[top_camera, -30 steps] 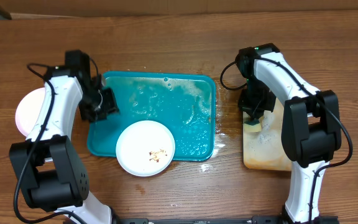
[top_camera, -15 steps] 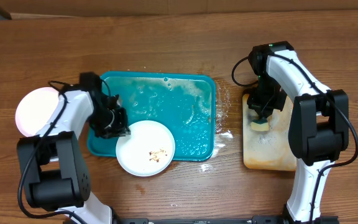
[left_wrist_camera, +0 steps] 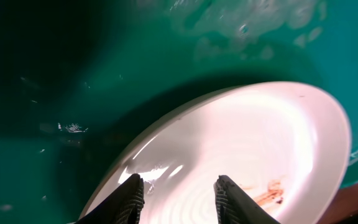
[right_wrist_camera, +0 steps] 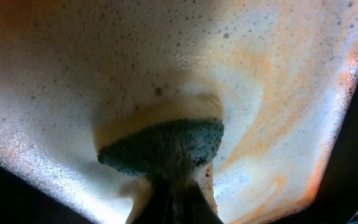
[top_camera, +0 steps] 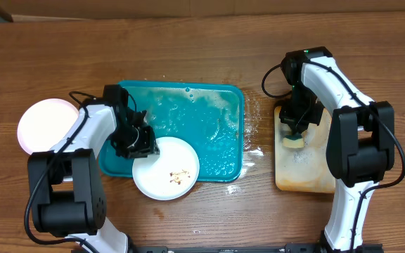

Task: Clean dirty plates on tray and stack at the side

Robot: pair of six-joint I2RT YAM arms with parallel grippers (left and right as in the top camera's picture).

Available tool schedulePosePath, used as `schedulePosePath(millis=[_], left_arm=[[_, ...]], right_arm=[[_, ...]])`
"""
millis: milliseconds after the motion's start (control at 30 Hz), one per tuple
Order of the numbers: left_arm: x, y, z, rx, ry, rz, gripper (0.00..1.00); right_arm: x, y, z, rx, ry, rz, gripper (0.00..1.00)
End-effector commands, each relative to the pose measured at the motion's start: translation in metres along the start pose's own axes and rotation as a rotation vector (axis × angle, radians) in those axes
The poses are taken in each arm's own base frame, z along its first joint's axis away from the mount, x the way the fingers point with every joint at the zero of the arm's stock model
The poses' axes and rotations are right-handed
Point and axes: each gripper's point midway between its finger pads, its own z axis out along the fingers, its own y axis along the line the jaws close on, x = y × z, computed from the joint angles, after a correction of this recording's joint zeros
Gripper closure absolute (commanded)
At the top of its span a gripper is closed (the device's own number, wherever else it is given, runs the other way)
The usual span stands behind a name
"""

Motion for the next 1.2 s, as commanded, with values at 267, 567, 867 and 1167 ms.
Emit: schedulePosePath(millis=[267, 567, 867, 1167], left_arm=[[-0.016, 0.002, -0.07, -0.163, -0.091, 0.098, 0.59], [-0.003, 0.016, -0.049, -0.187, -0.047, 0.065, 0.61], [-0.002, 0.045, -0.046, -0.232, -0.053, -0.025, 0.53], [0.005, 0.048, -0.018, -0.187, 0.001, -0.044, 0.52]], right_arm=[[0.002, 0.0, -0.011, -0.032, -0.021, -0.017, 0.96], [0.003, 0.005, -0.011, -0.058, -0.015, -0.042, 0.96], [0.002, 0.005, -0.011, -0.06, -0.017, -0.042, 0.96], [0.002, 0.005, -0.011, -0.06, -0.017, -0.04, 0.96]])
